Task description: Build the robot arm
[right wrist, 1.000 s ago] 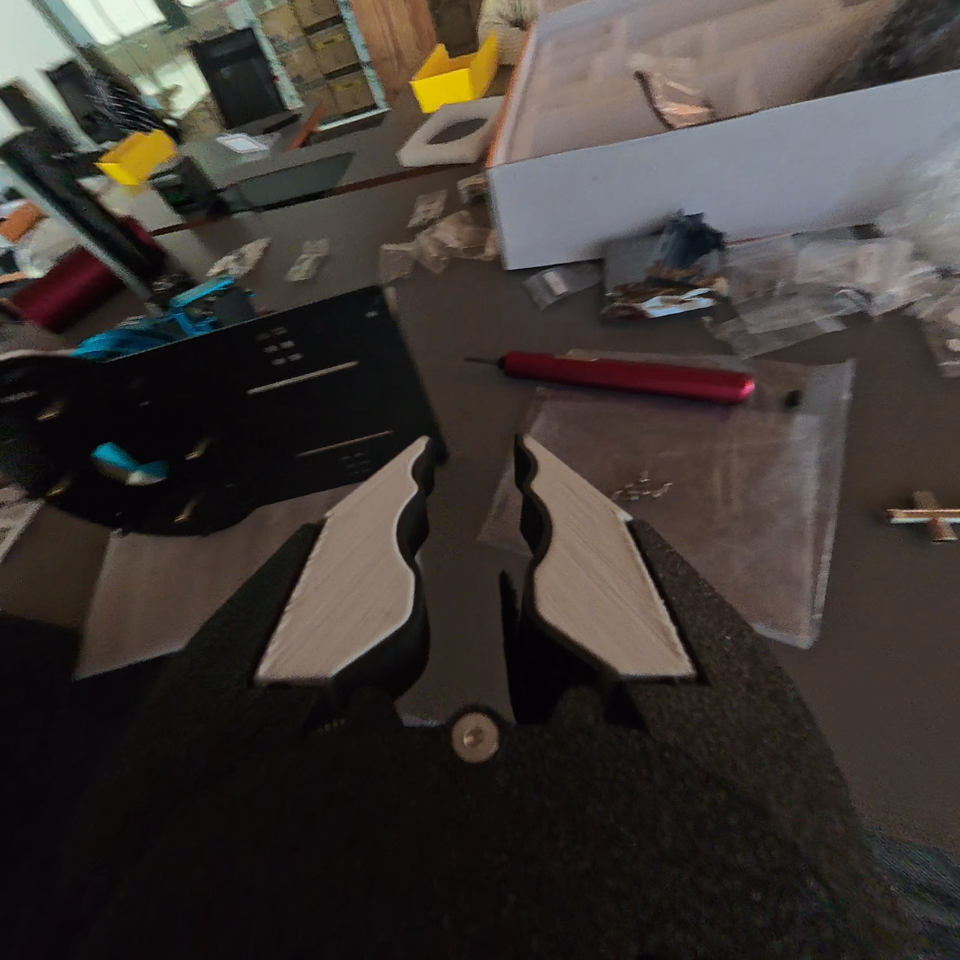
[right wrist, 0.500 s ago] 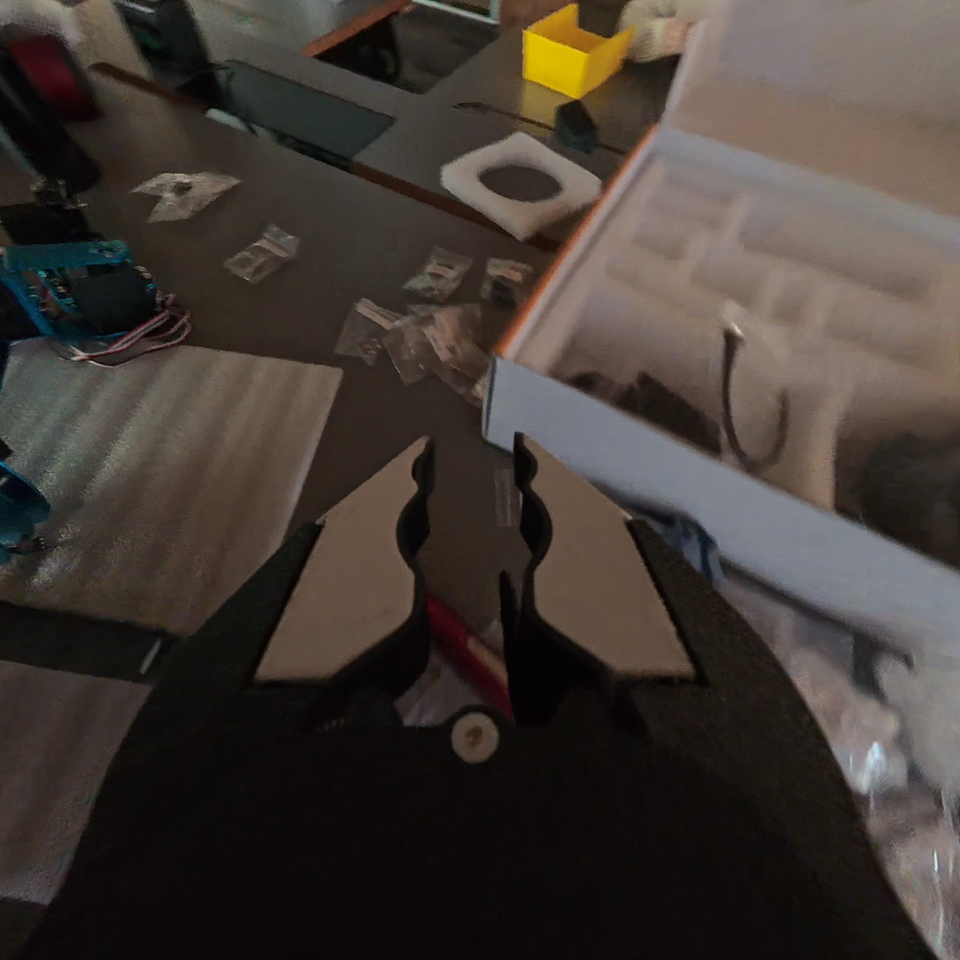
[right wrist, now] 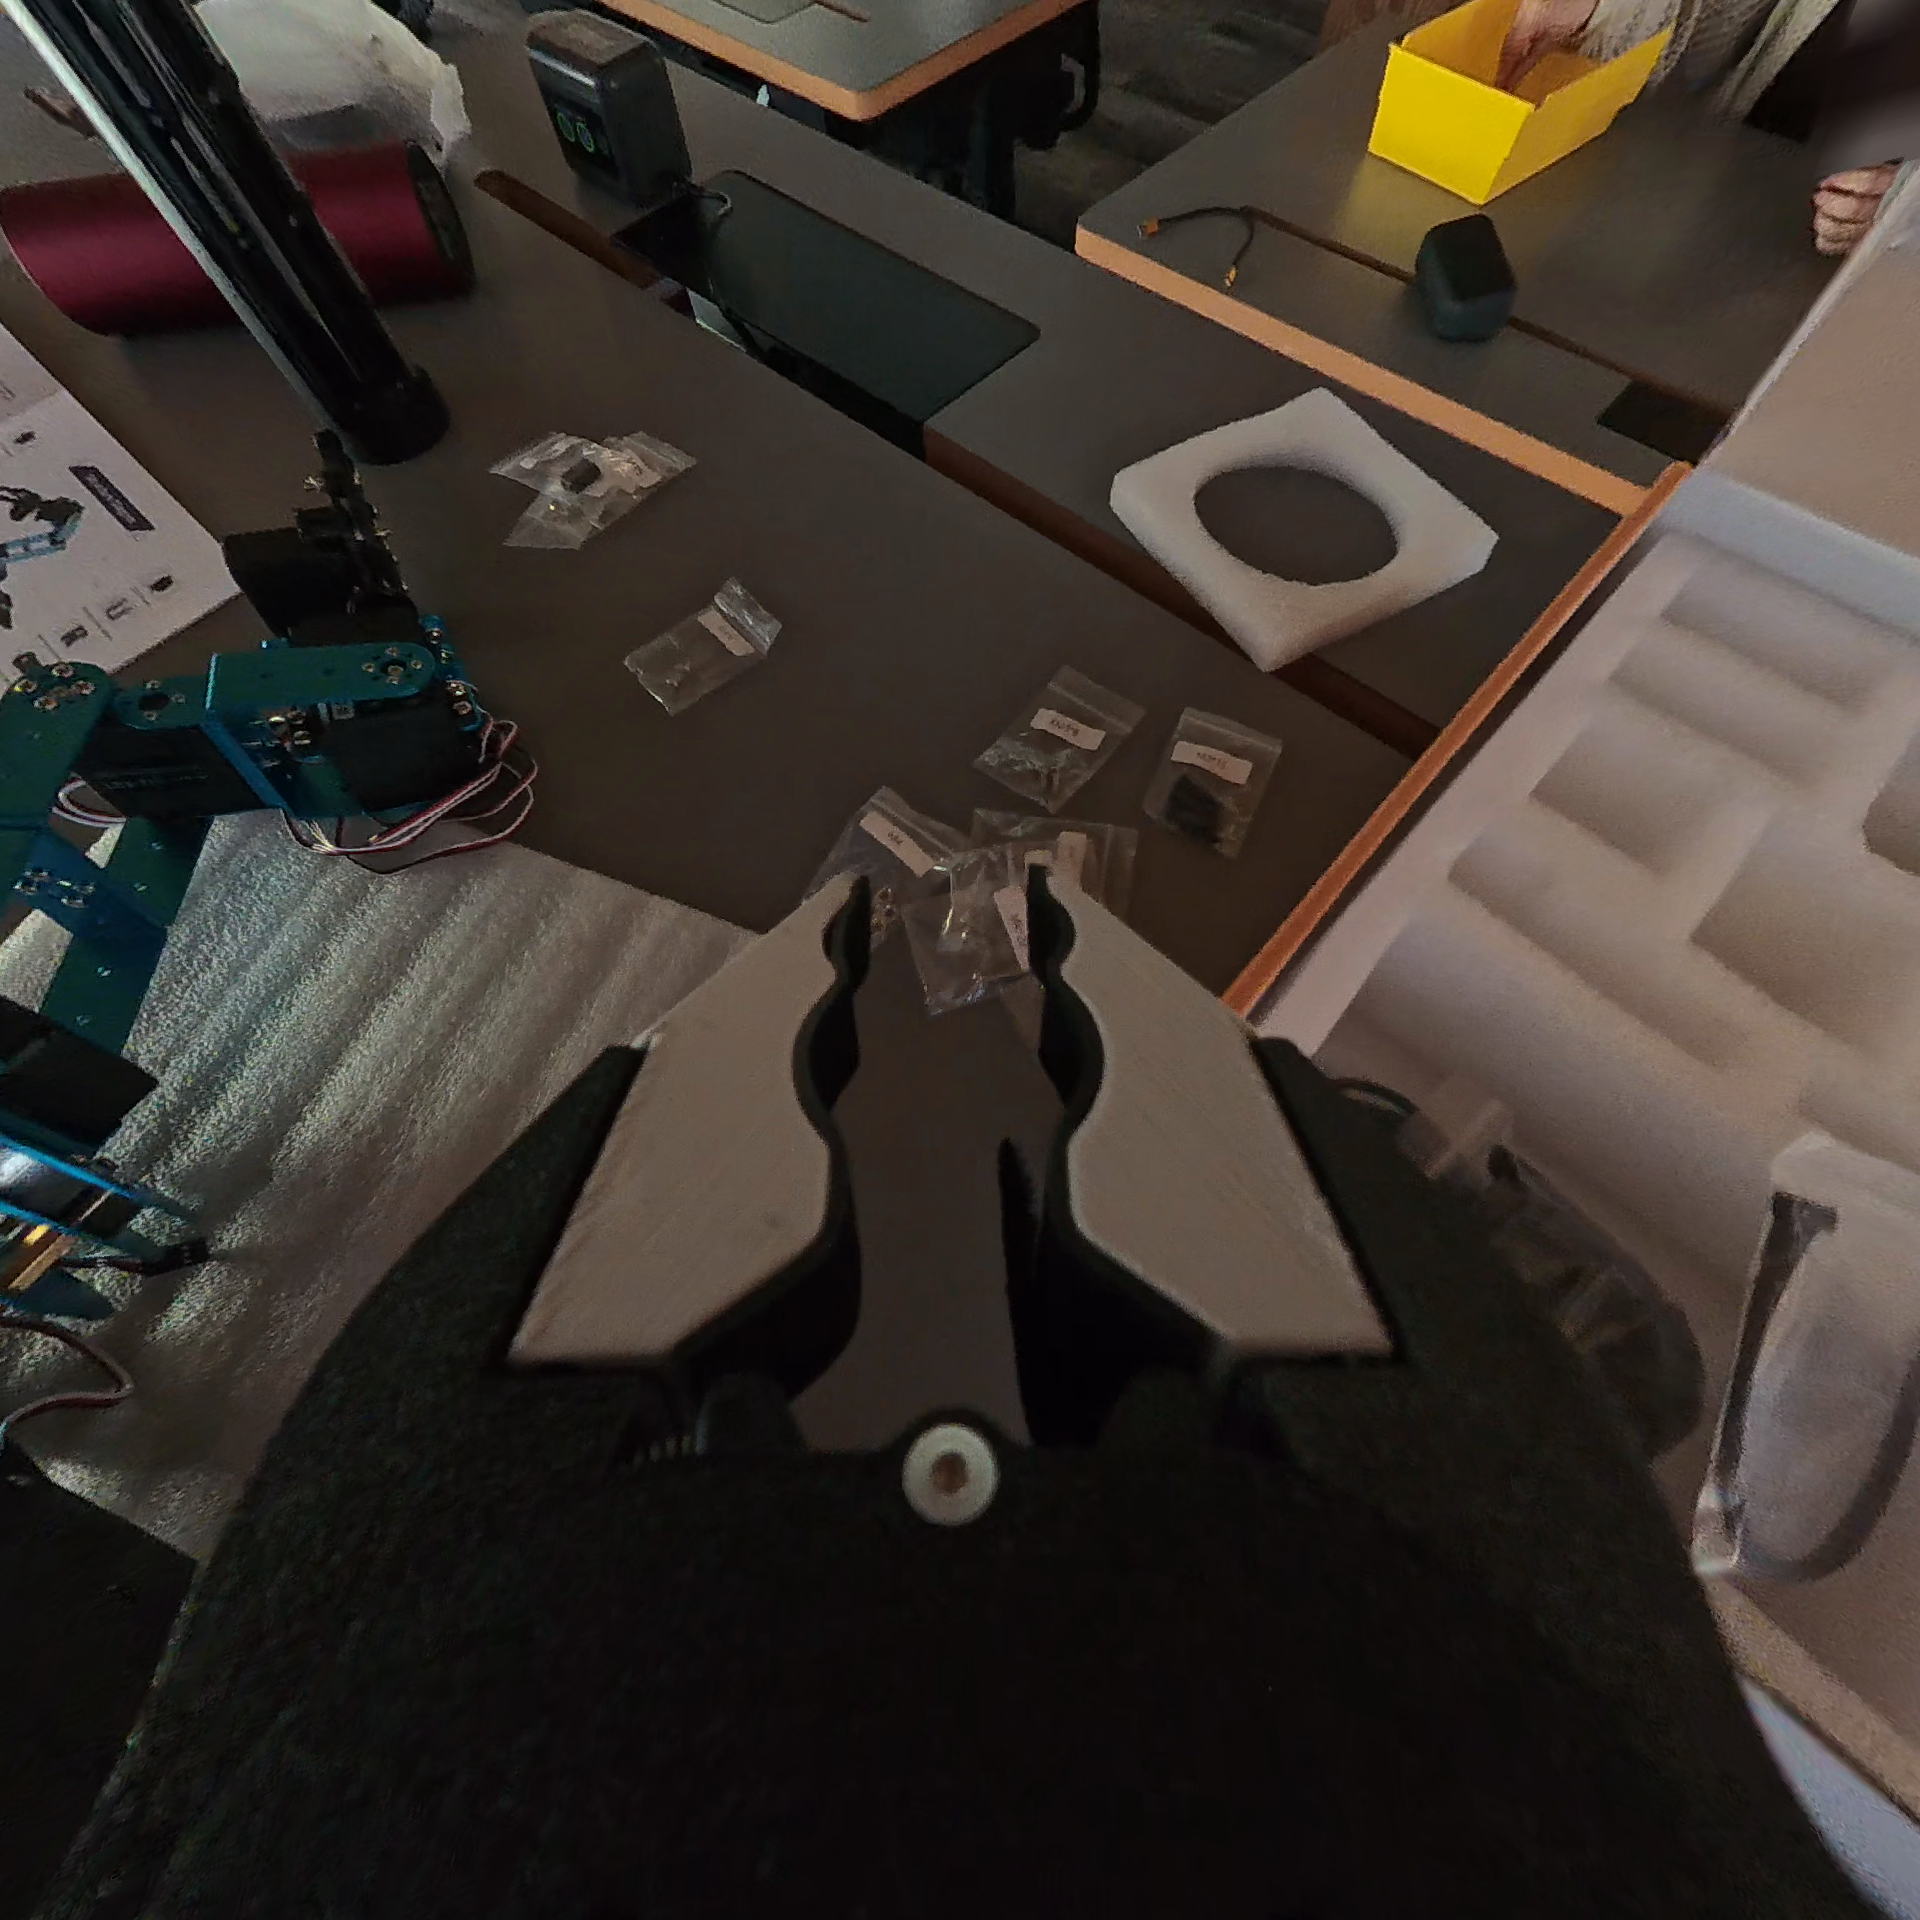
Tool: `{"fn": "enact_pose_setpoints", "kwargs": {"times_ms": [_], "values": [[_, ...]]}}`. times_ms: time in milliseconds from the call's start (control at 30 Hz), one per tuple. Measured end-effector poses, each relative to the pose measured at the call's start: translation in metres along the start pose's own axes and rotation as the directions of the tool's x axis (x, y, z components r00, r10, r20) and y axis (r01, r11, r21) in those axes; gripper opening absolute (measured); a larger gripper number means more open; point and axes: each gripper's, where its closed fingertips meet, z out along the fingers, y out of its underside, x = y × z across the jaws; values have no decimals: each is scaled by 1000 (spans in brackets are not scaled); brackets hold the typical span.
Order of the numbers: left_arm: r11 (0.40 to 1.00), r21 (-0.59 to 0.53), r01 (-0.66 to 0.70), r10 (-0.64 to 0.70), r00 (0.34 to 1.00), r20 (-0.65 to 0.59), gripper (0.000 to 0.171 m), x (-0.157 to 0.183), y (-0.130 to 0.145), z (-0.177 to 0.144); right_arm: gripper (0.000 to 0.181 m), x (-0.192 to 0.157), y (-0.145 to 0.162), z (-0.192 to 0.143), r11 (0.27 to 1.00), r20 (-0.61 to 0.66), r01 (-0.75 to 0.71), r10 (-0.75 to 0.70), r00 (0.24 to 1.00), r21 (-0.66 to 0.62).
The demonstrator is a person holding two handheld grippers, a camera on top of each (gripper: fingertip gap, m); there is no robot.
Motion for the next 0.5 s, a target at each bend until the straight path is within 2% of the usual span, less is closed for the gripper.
{"fn": "enact_pose_setpoints", "kwargs": {"times_ms": [67,167,200,267,333,367,433,500], "values": [[995,79,-60,75,975,-209,34,59,-58,13,30,0,5,-11,1000,-18,-17,17,1000,15],[950,138,-280,312,841,-443,34,169,-139,54,29,-3,12,-40,999,-71,-14,17,997,39],[929,99,-356,356,789,-501,35,204,-154,77,29,-4,16,-52,999,-92,-10,14,996,48],[892,-26,-452,368,757,-539,34,266,-178,138,29,-8,27,-78,998,-126,-8,15,992,55],[870,-123,-477,317,733,-602,33,330,-189,196,29,-11,42,-103,998,-161,-17,26,987,61],[860,-209,-465,251,743,-620,34,356,-188,226,29,-13,50,-115,997,-171,-27,39,984,69],[817,-379,-434,142,789,-598,37,389,-183,278,28,-20,66,-135,994,-166,-70,83,983,84],[773,-481,-413,129,846,-518,42,402,-177,319,28,-26,81,-151,990,-151,-109,123,981,93]]}}
